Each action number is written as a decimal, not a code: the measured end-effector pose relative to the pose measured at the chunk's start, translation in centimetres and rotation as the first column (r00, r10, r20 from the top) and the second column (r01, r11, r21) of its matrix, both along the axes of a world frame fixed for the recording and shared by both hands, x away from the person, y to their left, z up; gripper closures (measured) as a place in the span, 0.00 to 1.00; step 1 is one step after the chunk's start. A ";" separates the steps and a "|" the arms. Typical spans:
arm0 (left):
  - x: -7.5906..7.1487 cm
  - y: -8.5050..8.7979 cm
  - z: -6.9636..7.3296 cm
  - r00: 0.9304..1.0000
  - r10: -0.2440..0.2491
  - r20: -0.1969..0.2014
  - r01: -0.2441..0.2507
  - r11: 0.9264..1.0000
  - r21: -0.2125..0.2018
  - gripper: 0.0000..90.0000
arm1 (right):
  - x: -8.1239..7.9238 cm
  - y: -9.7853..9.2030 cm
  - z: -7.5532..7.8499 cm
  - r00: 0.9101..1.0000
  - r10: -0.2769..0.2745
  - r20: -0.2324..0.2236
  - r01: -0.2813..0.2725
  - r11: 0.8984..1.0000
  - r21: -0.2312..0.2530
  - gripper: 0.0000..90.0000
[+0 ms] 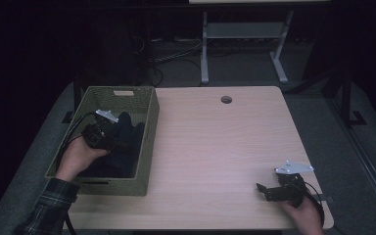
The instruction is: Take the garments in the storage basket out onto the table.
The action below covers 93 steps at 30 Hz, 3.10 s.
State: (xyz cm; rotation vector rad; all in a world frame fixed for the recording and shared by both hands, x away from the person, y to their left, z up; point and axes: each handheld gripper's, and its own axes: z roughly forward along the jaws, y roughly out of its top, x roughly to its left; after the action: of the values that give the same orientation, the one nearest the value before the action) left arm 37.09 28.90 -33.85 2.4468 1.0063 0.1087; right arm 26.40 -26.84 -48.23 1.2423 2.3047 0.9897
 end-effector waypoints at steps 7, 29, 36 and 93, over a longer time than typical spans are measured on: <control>0.0 0.8 1.8 1.000 0.018 0.022 -0.018 1.000 0.004 0.84 | 0.0 0.0 0.0 1.000 0.000 0.000 0.000 1.000 0.000 0.09; 0.0 1.7 7.2 0.993 0.042 0.112 -0.039 0.999 -0.031 0.87 | 0.0 0.0 0.0 1.000 0.001 0.000 -0.001 1.000 0.001 0.09; 0.2 1.6 8.8 0.990 0.045 0.133 -0.040 0.999 -0.034 0.87 | 0.0 0.0 0.0 1.000 0.001 0.000 -0.001 1.000 0.001 0.09; 0.3 -9.9 17.9 0.945 -0.193 0.263 0.225 0.969 -0.097 0.88 | 0.0 0.0 0.0 1.000 -0.001 -0.001 0.001 1.000 0.001 0.09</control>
State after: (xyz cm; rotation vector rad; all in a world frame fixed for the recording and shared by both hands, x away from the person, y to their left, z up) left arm 37.44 19.05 -15.92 2.3348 0.6200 0.2686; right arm 26.38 -26.83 -48.22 1.2449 2.3045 0.9904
